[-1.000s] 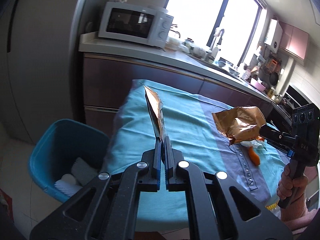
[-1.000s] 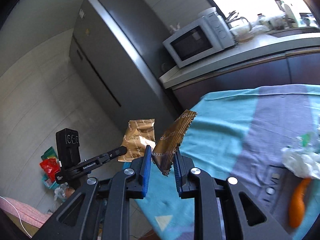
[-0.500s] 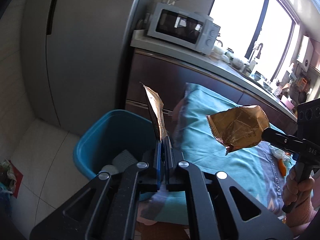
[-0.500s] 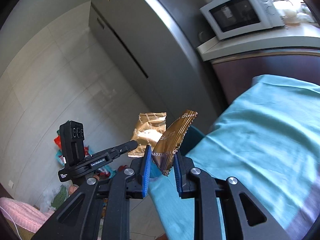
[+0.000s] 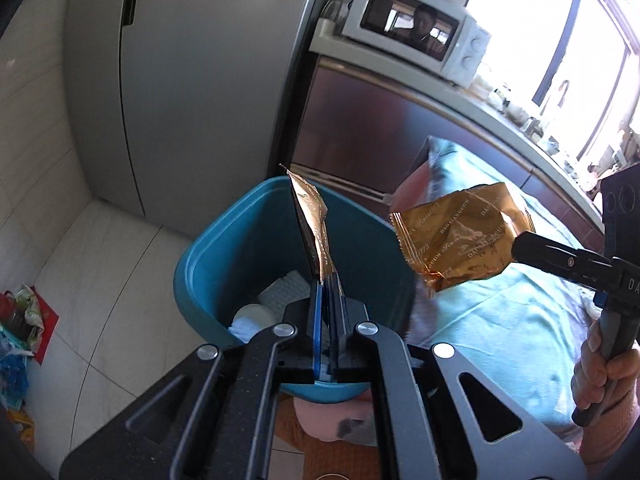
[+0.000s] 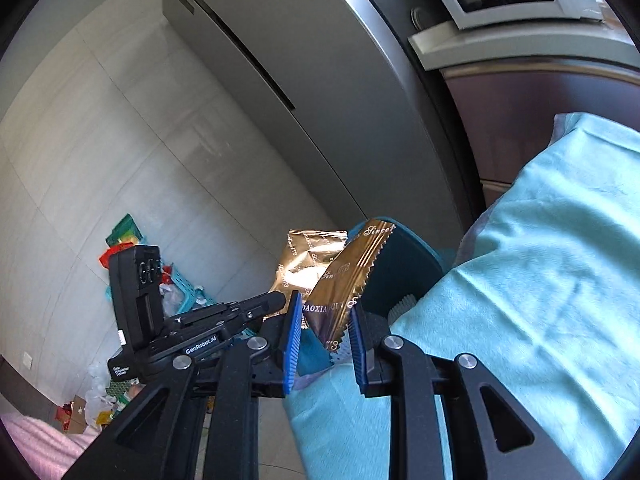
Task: Collect trash
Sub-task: 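Carry both gold wrappers to the teal bin and open both grippers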
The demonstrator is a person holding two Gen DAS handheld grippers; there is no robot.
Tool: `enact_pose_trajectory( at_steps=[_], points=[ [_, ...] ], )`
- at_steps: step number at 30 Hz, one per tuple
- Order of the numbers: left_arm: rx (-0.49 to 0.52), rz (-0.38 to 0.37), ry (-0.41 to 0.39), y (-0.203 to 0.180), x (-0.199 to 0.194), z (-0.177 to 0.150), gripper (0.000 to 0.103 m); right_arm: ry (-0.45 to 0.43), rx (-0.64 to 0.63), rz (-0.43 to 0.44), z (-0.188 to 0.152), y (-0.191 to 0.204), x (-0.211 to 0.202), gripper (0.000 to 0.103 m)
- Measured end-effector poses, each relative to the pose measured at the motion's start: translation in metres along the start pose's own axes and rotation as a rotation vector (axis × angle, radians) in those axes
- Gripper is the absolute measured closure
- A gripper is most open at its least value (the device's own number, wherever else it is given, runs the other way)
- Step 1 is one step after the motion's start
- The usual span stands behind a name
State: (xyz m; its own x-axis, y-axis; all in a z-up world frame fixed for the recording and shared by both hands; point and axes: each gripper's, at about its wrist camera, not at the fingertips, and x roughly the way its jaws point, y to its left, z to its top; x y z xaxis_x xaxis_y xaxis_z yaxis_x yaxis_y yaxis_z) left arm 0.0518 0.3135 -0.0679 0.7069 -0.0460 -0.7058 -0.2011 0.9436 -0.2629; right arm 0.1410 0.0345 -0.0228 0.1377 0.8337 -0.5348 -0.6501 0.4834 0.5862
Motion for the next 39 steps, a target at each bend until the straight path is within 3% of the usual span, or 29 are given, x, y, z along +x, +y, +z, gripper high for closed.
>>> enact_pose_trajectory(
  at_steps=[14, 23, 31, 34, 39],
  points=[
    [0.004, 0.051, 0.069, -0.001, 0.045, -0.001, 0.1, 0.079, 0.048, -0.031, 0.01, -0.008, 0.051, 0.078],
    [-0.041, 0.041, 0.104, 0.005, 0.067, -0.007, 0.09, 0.076, 0.061, -0.042, 0.011, -0.01, 0.057, 0.074],
    [-0.018, 0.015, 0.048, -0.009, 0.051, -0.005, 0.081, 0.042, 0.05, -0.041, 0.004, -0.009, 0.037, 0.072],
    [0.009, -0.003, 0.012, -0.02, 0.038, -0.003, 0.075, 0.006, 0.027, -0.051, -0.003, -0.004, 0.015, 0.068],
    [0.102, -0.1, -0.041, -0.064, 0.018, 0.001, 0.062, -0.083, 0.003, -0.105, -0.02, -0.005, -0.042, 0.065]
  ],
)
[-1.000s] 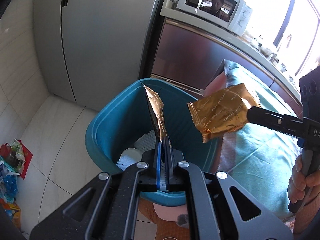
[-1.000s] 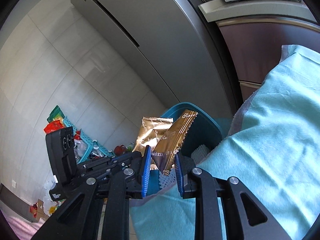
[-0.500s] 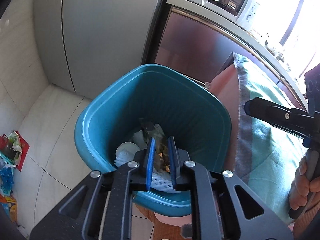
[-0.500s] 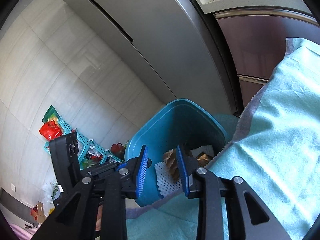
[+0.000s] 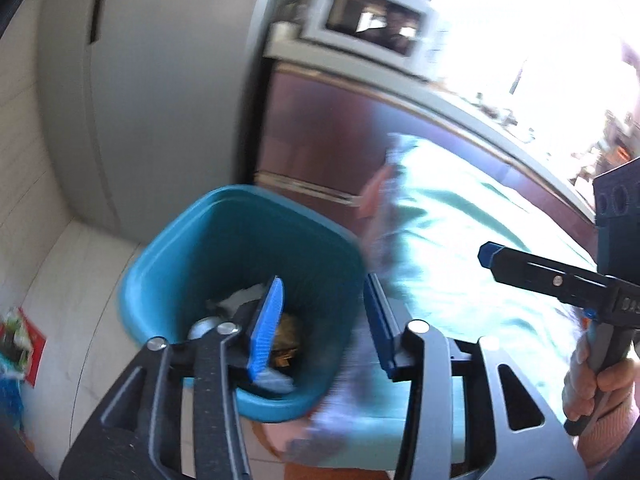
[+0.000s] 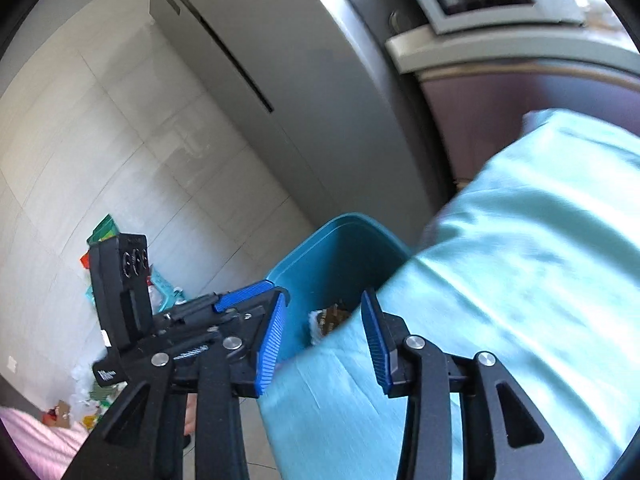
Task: Collect trash
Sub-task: 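Carry both gold wrappers to the teal bin and open both grippers, then move both grippers back over the table toward the plastic wrappers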
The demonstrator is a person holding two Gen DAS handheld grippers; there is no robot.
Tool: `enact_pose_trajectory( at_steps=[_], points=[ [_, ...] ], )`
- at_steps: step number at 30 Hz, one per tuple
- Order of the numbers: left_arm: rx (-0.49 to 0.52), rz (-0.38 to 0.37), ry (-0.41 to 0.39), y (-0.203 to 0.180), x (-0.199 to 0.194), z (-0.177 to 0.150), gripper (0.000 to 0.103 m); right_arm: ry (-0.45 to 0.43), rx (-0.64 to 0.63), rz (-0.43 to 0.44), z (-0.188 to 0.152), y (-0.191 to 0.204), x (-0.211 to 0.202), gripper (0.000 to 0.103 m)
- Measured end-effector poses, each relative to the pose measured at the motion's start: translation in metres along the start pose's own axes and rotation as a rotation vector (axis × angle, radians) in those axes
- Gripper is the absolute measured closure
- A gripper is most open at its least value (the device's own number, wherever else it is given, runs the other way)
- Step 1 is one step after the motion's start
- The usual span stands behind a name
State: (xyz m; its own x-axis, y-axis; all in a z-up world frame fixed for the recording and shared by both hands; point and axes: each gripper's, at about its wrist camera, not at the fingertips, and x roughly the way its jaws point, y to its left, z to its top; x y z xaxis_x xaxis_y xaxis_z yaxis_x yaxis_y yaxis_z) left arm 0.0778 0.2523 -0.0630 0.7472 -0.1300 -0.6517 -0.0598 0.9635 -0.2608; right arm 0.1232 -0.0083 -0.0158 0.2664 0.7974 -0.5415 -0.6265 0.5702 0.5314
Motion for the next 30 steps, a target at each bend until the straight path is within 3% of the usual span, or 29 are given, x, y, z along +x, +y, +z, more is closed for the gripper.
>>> enact_pose_trajectory(
  at_steps=[5, 15, 20, 30],
  points=[
    [0.132, -0.128, -0.005, -0.064, -0.001, -0.001, 0.06, -0.109, 0.042, -0.099, -0.019, -0.023, -0.068, 0.063],
    [0.312, -0.37, 0.069, -0.197, 0.028, -0.01, 0.06, -0.286, 0.181, -0.348, -0.073, -0.078, -0.196, 0.062],
    [0.397, -0.444, 0.131, -0.263, 0.047, -0.027, 0.058, -0.344, 0.257, -0.448, -0.101, -0.106, -0.239, 0.062],
    [0.513, -0.478, 0.156, -0.349, 0.076, -0.024, 0.058, -0.433, 0.44, -0.597, -0.15, -0.159, -0.298, 0.061]
  ],
)
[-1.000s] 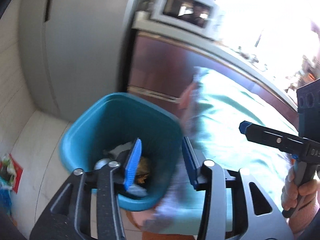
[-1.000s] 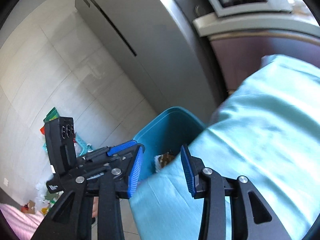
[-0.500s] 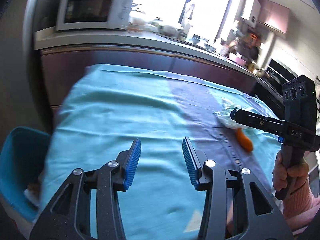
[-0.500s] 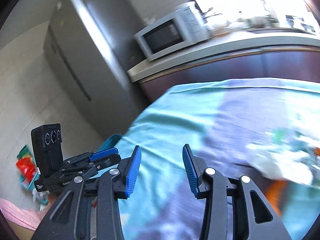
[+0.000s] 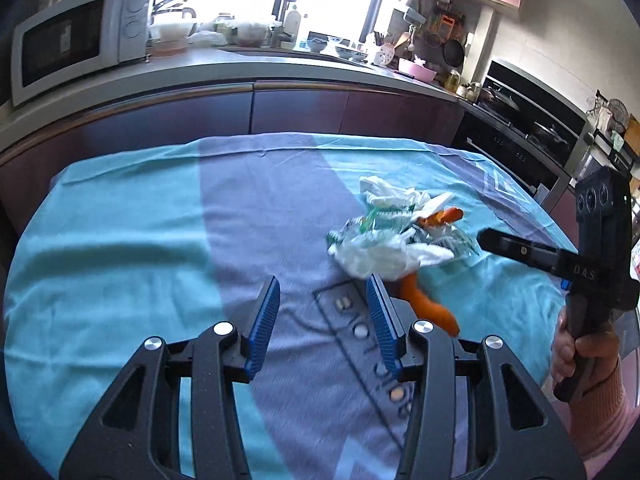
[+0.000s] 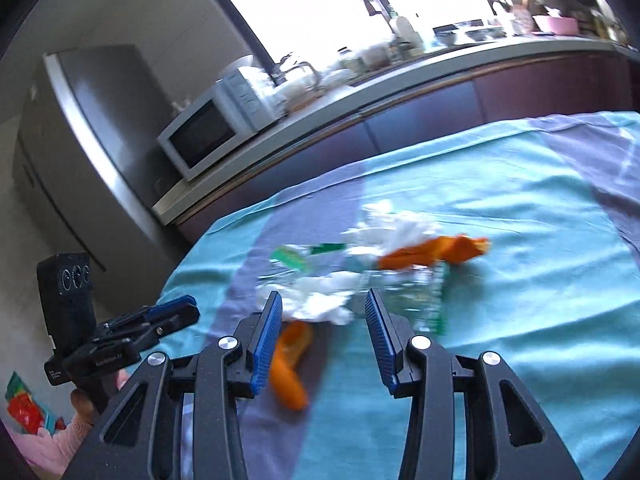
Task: Collect trash
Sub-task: 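Move both grippers back over the table toward the plastic wrappers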
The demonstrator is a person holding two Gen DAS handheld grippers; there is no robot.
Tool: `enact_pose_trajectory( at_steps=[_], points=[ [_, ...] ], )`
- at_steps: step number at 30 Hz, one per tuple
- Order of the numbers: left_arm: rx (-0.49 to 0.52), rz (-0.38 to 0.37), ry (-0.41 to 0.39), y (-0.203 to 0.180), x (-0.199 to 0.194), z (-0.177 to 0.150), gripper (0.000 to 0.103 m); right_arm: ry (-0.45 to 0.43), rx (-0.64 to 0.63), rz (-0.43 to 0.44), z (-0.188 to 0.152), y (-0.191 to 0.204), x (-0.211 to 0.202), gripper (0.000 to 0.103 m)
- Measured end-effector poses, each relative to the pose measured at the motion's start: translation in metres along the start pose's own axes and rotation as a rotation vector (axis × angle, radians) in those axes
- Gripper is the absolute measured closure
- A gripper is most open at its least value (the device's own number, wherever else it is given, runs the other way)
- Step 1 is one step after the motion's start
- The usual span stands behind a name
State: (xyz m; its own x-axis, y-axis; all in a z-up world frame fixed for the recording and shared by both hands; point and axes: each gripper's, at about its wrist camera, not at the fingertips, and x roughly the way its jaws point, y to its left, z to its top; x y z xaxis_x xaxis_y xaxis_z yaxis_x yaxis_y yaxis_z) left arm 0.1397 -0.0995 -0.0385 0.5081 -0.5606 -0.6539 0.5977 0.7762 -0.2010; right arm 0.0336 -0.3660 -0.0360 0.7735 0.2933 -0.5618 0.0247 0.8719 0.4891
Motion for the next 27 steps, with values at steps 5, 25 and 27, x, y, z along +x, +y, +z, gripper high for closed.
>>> enact_pose_trajectory(
  at_steps=[5, 25, 27],
  points=[
    [0.035, 0.004, 0.02, -0.015, 0.028, 0.024, 0.06, 0.018, 0.094, -0.032, 0.001, -0.031, 0.005, 0.052],
    [0.104, -0.01, 0.115, -0.034, 0.089, 0.042, 0.095, 0.116, 0.201, 0.053, 0.006, -0.05, 0.038, 0.069],
    [0.104, -0.009, 0.108, -0.035, 0.087, 0.042, 0.096, 0.117, 0.202, 0.052, 0.006, -0.05, 0.038, 0.073]
  ],
)
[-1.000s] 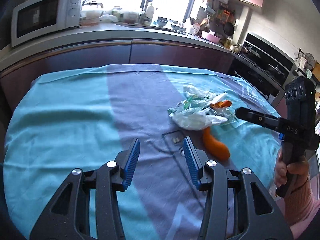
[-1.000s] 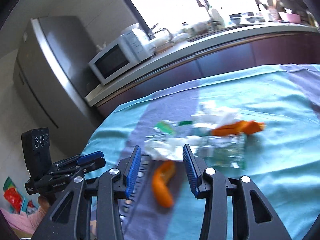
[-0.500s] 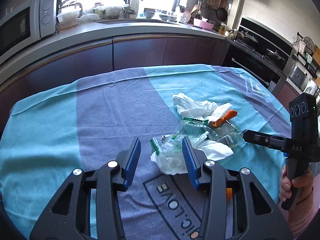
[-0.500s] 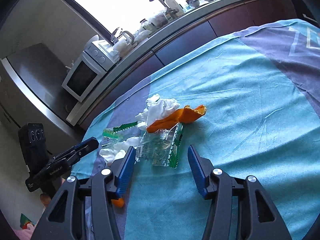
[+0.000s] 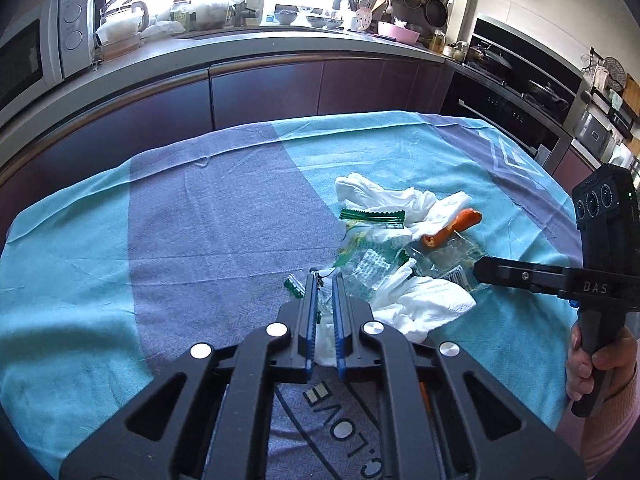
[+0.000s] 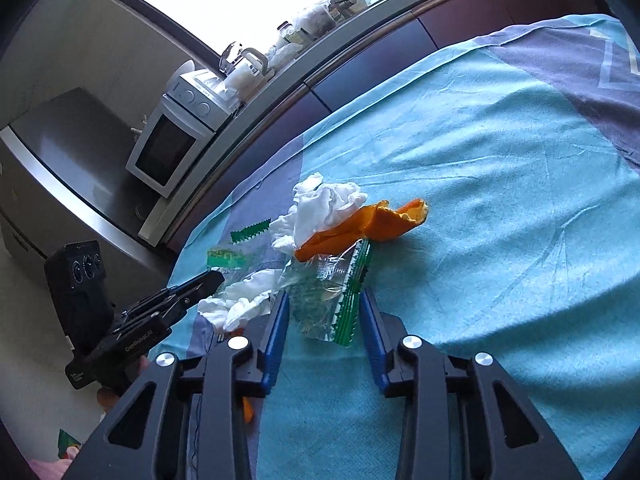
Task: Collect trash
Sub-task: 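Move both grippers back over the table toward the plastic wrappers, then grasp a clear plastic wrapper with the left gripper while the right grasps another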
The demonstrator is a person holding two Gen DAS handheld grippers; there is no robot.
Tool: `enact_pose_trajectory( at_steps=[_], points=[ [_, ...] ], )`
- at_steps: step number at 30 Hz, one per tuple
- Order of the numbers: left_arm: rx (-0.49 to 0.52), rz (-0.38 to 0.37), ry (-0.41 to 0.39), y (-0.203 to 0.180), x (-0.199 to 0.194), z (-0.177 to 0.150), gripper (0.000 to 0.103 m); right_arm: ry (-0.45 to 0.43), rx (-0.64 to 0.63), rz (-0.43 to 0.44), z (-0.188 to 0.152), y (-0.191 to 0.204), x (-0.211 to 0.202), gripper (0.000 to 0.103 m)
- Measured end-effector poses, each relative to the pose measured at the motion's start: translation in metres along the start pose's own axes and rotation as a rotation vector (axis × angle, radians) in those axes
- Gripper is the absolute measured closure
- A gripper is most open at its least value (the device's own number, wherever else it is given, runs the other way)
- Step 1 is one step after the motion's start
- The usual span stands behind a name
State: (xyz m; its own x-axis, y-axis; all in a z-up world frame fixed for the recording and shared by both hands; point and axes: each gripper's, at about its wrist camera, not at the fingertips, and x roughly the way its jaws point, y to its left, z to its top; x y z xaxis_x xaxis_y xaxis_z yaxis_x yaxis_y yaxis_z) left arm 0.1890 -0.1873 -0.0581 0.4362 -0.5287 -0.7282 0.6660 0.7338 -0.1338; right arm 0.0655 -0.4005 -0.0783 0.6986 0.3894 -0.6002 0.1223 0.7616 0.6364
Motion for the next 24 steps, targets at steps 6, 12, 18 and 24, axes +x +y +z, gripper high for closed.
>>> enact_pose_trajectory(
  at_steps=[6, 12, 18, 24],
  points=[
    [-0.013, -0.002, -0.021, 0.004, -0.011, -0.001, 0.098, -0.021, -0.008, 0.008, -0.004, 0.001, -0.006, 0.085],
    [-0.036, 0.012, -0.06, 0.011, -0.031, -0.007, 0.098, -0.057, -0.011, 0.006, -0.009, 0.001, -0.018, 0.087],
    [-0.051, 0.036, -0.099, 0.018, -0.057, -0.015, 0.098, -0.089, -0.02, -0.001, -0.011, 0.004, -0.031, 0.088],
    [-0.059, 0.062, -0.123, 0.028, -0.08, -0.028, 0.099, -0.125, -0.058, -0.014, -0.012, 0.016, -0.047, 0.088]
  ],
)
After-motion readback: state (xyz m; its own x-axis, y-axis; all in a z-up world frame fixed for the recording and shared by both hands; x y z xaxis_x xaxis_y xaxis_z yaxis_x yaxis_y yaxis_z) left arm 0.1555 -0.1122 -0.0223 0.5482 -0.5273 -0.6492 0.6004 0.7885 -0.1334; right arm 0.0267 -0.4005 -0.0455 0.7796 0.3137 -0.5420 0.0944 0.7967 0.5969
